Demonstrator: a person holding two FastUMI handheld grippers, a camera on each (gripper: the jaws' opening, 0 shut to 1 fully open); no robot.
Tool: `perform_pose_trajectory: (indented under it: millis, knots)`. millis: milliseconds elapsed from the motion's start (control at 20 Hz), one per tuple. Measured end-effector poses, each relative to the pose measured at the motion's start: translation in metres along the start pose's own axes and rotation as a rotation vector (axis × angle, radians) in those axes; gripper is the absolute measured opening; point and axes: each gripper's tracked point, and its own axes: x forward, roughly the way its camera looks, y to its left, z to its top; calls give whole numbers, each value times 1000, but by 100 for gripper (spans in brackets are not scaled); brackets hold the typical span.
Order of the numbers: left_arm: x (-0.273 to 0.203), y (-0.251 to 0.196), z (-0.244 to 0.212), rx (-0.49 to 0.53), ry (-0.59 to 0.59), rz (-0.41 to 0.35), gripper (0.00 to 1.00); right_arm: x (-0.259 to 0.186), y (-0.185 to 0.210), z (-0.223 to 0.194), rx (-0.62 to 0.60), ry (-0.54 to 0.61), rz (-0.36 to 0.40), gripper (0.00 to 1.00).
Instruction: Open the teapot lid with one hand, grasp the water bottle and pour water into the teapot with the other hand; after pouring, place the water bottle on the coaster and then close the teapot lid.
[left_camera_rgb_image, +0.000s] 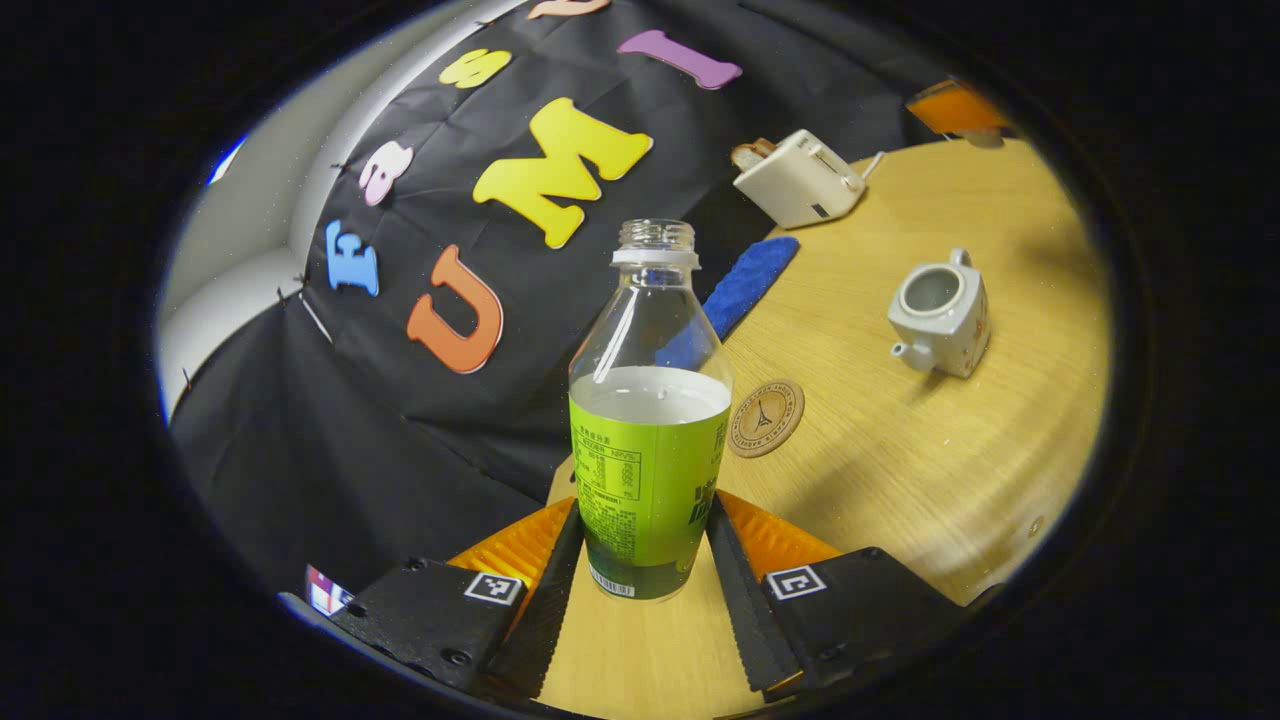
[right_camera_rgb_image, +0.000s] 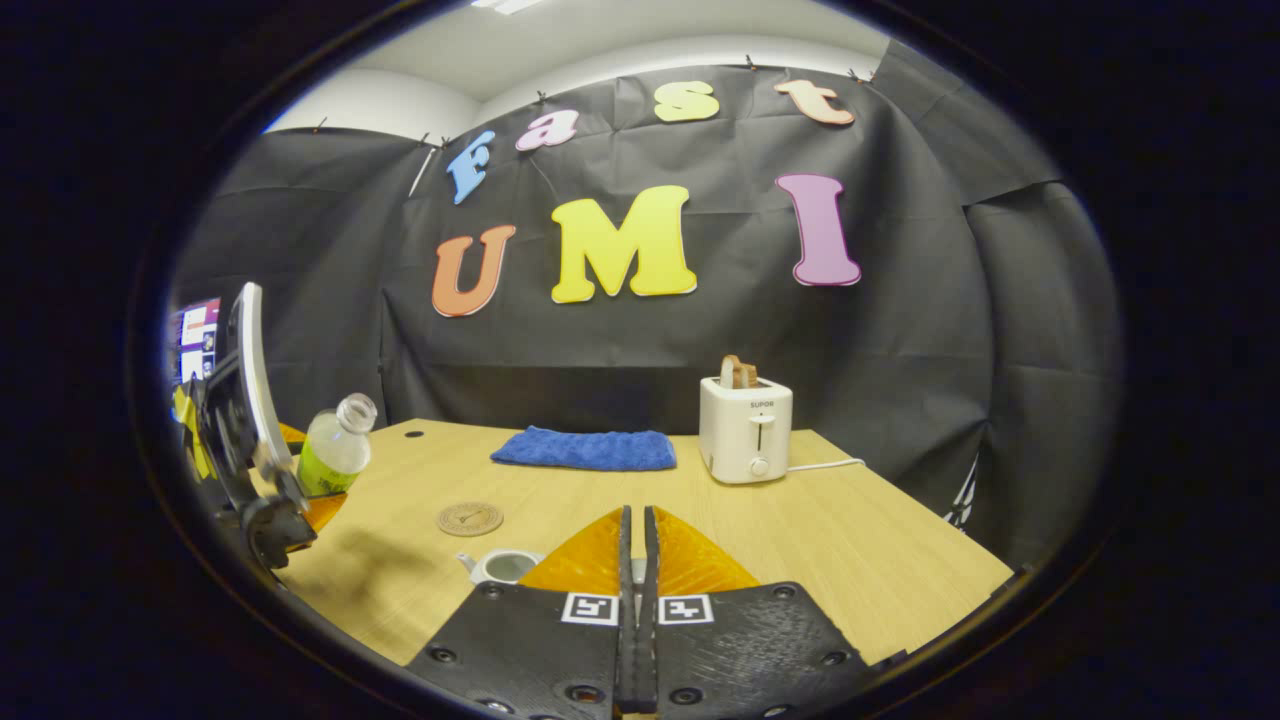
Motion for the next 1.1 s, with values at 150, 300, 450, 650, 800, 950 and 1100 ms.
perform_pose_trajectory:
  millis: [150,300,450,650,800,950,1100]
  knots:
    - [1,-1,1,151,12,-1,73,-3,-5,-3,0,-2,-3,0]
    - [2,-8,3,233,21,-17,73,-5,-10,-6,-6,4,-5,0]
    - [4,-9,11,334,17,-16,73,-6,-17,-8,-13,3,-12,0]
    - [8,-11,23,455,19,-15,73,-7,-23,-12,-10,6,-18,0]
    - [10,-17,28,539,25,-21,73,-8,-28,-14,-6,9,-21,0]
    - [13,-26,29,611,44,-42,73,-9,-35,-15,0,5,-28,0]
    - [14,-30,35,673,55,-44,73,-8,-40,-17,9,7,-30,0]
